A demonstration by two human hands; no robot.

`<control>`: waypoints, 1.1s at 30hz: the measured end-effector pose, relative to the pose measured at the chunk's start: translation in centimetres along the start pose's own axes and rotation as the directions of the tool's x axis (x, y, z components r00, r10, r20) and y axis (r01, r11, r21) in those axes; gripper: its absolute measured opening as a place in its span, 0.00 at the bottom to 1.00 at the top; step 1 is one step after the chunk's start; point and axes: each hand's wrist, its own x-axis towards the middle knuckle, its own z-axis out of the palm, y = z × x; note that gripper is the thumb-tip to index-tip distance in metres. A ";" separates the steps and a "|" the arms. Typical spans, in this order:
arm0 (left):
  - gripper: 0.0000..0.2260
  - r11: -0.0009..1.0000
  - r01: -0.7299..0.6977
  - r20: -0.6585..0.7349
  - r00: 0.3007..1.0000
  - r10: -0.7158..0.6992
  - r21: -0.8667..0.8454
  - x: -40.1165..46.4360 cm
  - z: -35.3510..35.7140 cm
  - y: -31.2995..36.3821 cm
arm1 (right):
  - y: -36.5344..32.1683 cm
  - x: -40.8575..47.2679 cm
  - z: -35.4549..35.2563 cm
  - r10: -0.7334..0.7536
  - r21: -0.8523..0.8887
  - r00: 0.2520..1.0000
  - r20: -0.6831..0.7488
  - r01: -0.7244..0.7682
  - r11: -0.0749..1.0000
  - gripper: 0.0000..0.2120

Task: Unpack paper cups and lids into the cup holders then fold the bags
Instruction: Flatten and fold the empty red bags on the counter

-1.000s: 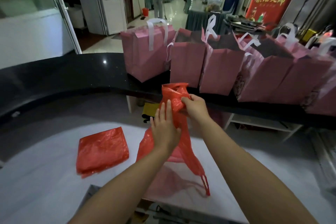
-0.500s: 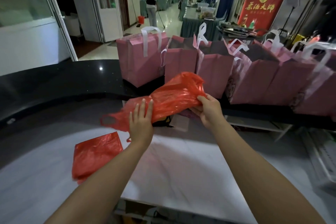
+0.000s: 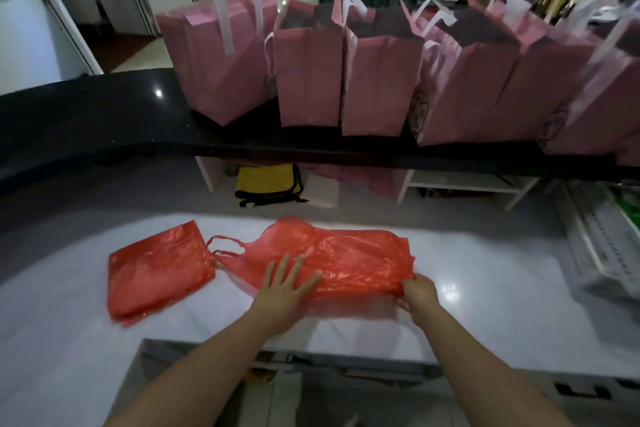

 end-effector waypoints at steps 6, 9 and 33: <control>0.45 0.997 -0.076 0.005 0.997 0.076 -0.032 1.0 2.0 3.7 | 3.8 1.0 -2.1 0.012 -0.074 1.000 -0.010 -0.012 0.997 0.10; 0.40 0.994 -0.099 -0.010 0.995 0.099 -0.038 2.6 1.1 5.1 | 4.3 2.0 -3.0 -0.017 -0.219 1.000 -0.025 0.011 0.976 0.19; 0.26 0.522 0.377 0.182 0.904 -0.386 -0.765 8.8 -3.1 -9.0 | -5.2 8.9 -2.6 -0.161 -0.385 0.987 0.002 0.149 0.911 0.13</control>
